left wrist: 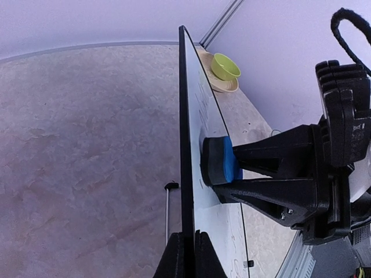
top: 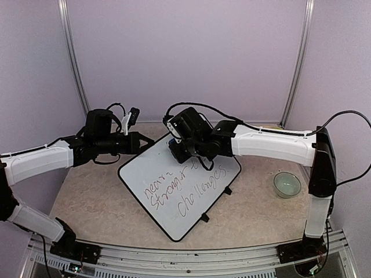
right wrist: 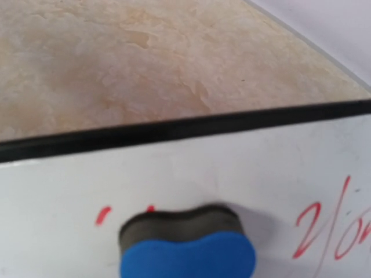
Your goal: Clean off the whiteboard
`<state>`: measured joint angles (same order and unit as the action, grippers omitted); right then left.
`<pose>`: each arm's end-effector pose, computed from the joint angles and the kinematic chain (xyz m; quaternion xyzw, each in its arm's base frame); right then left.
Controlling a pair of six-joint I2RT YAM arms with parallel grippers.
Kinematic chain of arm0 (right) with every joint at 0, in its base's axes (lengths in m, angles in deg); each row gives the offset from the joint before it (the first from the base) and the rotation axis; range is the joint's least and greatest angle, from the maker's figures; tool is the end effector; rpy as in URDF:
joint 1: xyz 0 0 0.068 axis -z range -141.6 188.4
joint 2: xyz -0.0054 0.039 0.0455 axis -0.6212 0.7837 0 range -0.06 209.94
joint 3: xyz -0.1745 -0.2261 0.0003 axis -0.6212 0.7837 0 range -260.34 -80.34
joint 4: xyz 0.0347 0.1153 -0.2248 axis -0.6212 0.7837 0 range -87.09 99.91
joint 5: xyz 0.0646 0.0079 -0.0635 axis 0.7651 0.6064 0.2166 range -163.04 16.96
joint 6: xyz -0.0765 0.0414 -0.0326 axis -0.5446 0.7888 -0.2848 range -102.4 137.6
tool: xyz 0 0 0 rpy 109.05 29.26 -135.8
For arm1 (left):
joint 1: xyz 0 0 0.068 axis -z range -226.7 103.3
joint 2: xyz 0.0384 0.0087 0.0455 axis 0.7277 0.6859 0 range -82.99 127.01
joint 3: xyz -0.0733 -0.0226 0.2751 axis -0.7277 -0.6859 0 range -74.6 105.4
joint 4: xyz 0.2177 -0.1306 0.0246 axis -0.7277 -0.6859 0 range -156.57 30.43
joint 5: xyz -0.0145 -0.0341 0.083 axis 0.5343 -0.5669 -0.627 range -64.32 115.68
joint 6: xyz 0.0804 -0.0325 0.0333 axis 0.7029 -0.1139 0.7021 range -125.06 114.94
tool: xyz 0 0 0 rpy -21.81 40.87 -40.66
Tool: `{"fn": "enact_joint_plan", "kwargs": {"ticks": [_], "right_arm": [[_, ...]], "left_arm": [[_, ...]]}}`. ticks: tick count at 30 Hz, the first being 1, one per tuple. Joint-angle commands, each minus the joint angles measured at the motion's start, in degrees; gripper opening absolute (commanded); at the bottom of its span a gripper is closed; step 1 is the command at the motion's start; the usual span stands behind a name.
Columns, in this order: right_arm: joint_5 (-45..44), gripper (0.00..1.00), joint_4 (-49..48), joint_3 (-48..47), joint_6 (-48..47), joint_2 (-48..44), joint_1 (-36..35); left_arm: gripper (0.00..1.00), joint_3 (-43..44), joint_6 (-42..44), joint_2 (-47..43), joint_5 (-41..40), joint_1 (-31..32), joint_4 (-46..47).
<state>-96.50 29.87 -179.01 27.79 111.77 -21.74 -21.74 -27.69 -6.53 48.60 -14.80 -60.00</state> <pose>0.2698 0.4030 0.2778 -0.2971 0.8410 0.0871 0.4437 0.2674 -0.2048 0.2811 0.1742 0.8107 -0.3926 0.3979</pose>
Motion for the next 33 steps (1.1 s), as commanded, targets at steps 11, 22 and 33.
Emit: {"fn": "enact_joint_plan", "kwargs": {"ticks": [11, 22, 33], "right_arm": [[3.6, 0.25, 8.8, -15.9, -6.5, 9.0, -13.6], [2.1, 0.25, 12.3, -15.1, -2.6, 9.2, -8.7], [0.1, 0.25, 11.4, -7.8, -0.2, 5.0, 0.9]], "left_arm": [[0.00, 0.2, 0.7, 0.1, 3.1, 0.5, -2.0], [0.00, 0.2, 0.6, 0.0, 3.2, 0.5, -1.8], [0.00, 0.1, 0.7, -0.1, 3.1, 0.5, -2.0]]}}
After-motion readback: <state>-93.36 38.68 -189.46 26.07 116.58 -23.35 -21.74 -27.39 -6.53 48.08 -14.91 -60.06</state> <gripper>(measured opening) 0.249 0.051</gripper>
